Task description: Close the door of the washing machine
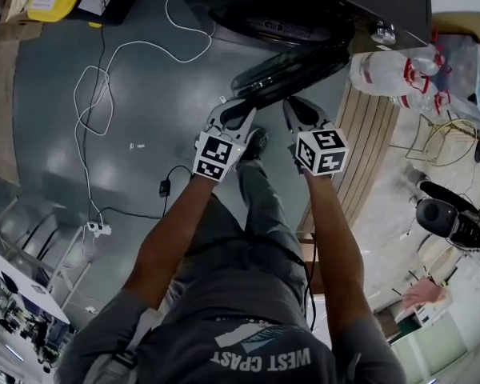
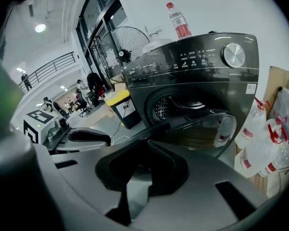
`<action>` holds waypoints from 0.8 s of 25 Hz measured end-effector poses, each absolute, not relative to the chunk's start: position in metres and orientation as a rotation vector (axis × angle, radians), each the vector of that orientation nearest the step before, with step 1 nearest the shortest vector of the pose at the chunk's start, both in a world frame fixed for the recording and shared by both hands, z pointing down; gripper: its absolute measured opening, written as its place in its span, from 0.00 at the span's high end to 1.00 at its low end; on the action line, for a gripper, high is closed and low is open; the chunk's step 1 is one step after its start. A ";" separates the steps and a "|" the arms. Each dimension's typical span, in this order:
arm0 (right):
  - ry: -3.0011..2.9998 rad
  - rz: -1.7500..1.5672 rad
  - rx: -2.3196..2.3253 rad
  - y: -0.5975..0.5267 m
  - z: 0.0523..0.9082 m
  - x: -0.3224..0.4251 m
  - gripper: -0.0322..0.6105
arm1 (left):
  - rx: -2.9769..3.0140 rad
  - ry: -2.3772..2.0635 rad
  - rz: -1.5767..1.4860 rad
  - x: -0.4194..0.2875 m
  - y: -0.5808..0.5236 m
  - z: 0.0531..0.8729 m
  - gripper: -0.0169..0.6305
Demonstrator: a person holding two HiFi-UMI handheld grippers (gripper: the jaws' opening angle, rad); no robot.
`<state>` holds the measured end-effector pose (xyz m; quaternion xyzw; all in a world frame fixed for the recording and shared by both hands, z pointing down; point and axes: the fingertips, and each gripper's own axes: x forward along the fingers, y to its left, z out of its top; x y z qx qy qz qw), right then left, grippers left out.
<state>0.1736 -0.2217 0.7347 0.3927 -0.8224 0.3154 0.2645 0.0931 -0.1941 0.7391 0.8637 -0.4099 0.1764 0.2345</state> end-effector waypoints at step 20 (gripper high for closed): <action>-2.290 0.752 0.929 -0.299 0.738 0.126 0.87 | 2.308 -1.331 0.483 0.045 -0.282 0.747 0.86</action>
